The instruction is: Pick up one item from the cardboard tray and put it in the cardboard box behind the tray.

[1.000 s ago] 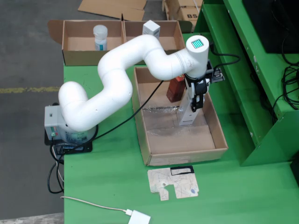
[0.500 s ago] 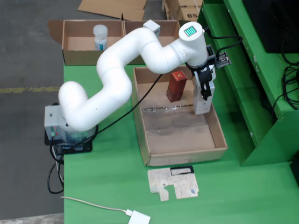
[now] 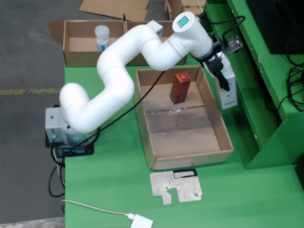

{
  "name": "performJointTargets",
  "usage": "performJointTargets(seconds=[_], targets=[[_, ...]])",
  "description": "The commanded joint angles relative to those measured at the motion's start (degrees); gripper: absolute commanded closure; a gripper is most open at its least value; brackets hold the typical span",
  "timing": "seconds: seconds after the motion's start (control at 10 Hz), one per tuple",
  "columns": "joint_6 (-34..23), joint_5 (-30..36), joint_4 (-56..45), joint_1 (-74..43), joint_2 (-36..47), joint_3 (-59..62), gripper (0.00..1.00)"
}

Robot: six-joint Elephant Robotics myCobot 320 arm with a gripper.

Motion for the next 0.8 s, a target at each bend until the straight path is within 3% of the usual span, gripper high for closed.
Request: performJointTargets(seconds=[0.0, 0.1, 0.2, 0.3, 0.4, 0.5, 0.7], targets=[[-3.8, -12.8, 20.4, 3.6, 0.4, 1.8, 1.0], [-7.0, -22.6, 25.8, 5.4, -1.3, 1.8, 1.0], [-7.7, -23.0, 25.9, 5.4, -1.0, 1.7, 1.0], [0.1, 2.5, -2.4, 0.9, 10.6, 1.8, 1.0], [2.1, 6.7, -17.3, 0.8, 16.4, 1.8, 1.0], [2.1, 6.7, -17.3, 0.8, 16.4, 1.8, 1.0], [4.4, 8.2, -37.5, 2.7, 25.2, 1.8, 1.0]])
